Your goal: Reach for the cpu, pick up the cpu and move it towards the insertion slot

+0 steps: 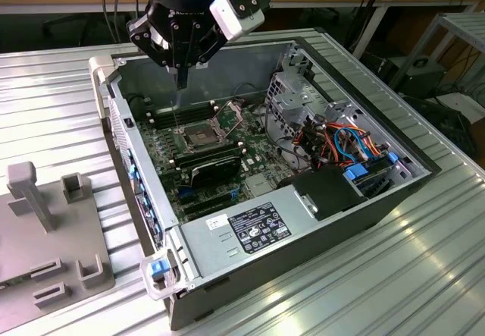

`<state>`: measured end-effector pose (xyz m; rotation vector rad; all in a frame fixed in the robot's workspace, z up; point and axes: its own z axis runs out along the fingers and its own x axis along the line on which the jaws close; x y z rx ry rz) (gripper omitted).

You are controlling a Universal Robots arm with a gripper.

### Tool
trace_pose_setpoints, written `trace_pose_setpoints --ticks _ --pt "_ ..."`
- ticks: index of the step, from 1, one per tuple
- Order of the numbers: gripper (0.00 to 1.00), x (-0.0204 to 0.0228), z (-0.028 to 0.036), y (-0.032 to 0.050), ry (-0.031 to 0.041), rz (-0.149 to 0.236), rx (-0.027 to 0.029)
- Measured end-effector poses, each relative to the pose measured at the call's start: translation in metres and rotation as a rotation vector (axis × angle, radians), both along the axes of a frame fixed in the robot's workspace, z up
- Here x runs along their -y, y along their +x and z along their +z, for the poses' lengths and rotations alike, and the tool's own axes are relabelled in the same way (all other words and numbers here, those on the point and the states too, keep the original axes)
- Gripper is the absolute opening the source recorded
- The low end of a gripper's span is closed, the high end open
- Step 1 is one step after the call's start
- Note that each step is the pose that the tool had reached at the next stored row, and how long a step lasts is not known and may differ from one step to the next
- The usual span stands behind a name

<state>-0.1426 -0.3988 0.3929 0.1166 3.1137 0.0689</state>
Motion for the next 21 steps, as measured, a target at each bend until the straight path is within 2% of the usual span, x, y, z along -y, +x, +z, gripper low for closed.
trace_pose_setpoints --ticks 21 --pt "0.11 0.0000 -0.0002 -0.0099 0.0000 0.000 0.0000"
